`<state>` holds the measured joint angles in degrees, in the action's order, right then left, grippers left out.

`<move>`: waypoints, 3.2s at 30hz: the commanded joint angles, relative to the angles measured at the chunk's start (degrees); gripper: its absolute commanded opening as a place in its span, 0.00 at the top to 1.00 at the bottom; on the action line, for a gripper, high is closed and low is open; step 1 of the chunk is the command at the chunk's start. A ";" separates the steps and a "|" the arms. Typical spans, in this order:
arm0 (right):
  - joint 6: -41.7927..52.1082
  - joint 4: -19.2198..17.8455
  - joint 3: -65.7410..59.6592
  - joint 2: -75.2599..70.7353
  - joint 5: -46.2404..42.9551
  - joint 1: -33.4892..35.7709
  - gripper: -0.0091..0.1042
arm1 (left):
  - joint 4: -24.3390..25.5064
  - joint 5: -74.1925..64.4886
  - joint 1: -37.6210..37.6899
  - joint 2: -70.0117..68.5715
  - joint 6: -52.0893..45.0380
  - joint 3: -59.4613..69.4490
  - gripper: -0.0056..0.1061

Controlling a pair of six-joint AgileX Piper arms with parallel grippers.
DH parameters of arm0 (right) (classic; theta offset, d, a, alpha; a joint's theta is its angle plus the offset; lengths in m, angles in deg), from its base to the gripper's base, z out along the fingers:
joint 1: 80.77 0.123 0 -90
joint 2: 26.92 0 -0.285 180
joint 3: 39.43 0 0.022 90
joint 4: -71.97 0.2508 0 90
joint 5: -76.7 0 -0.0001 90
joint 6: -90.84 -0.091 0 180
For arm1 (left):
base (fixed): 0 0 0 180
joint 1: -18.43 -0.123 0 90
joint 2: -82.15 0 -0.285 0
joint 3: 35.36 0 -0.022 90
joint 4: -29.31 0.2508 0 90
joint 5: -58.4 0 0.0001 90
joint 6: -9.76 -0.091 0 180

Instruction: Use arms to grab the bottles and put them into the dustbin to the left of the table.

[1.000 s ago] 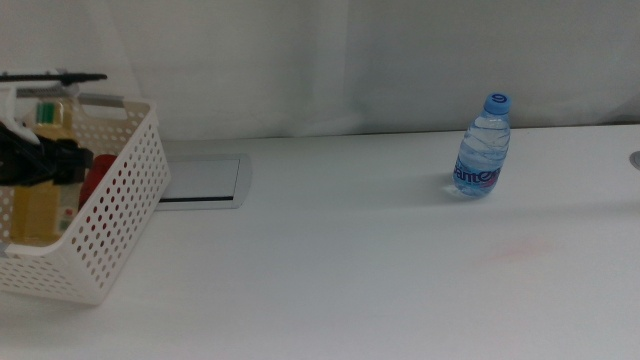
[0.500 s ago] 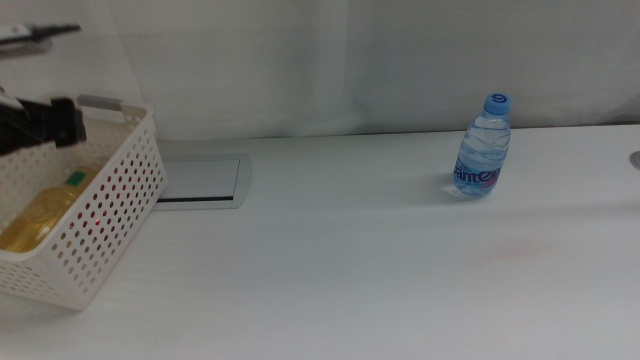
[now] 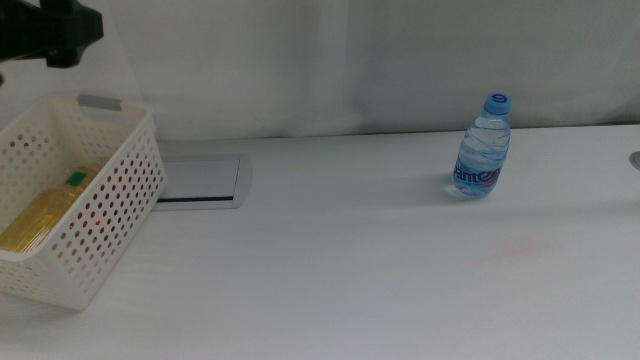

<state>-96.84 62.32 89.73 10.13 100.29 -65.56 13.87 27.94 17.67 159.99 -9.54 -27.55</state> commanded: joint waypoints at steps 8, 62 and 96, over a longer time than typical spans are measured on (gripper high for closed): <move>0.62 -0.23 -0.32 -0.36 -3.45 -0.36 0.01 | -1.96 3.03 4.88 -29.28 -0.34 24.27 0.13; 11.18 12.14 3.84 59.82 -53.67 3.73 0.01 | -10.81 -1.10 4.78 -62.95 -0.53 49.14 0.13; 9.25 12.27 26.05 88.41 -63.94 3.73 0.01 | -10.81 -1.70 4.78 -62.95 -0.53 49.14 0.16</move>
<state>-86.82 74.88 114.72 97.55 36.00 -61.93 3.83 26.48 22.20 96.73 -10.63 21.28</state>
